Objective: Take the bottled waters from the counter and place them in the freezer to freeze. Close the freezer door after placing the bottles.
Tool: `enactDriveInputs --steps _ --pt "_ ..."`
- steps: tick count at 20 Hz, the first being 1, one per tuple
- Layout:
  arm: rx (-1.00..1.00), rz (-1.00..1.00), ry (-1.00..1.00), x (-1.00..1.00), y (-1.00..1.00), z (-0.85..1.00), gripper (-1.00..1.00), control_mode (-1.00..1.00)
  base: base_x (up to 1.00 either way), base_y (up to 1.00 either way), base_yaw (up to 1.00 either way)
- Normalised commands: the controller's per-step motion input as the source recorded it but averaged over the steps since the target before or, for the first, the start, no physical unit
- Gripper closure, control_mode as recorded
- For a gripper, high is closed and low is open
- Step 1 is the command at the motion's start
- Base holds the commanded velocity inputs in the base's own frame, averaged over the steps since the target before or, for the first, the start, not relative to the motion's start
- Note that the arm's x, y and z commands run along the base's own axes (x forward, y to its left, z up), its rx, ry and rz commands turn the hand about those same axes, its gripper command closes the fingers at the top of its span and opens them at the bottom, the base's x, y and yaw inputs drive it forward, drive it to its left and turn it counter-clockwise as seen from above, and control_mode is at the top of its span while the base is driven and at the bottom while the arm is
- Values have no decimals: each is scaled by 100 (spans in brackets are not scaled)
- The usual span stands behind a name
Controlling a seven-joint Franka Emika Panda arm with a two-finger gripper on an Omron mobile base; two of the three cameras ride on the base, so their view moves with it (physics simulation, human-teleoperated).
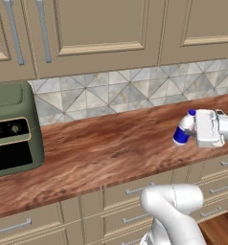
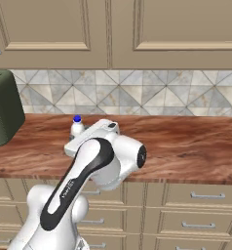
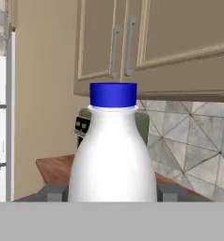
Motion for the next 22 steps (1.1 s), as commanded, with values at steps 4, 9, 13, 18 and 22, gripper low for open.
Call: enactDriveInputs --steps 4,9,13,18,22 --pt "-1 23 -18 -53 13 10 100 -100 0 0 0" --pt "-25 15 2 -18 38 0 100 -100 0 0 0" --pt "-6 2 0 -8 5 -5 100 -100 0 0 0" --pt "0 0 0 0 0 0 100 -100 0 0 0" --pt "0 0 0 0 1 0 100 -100 0 0 0"
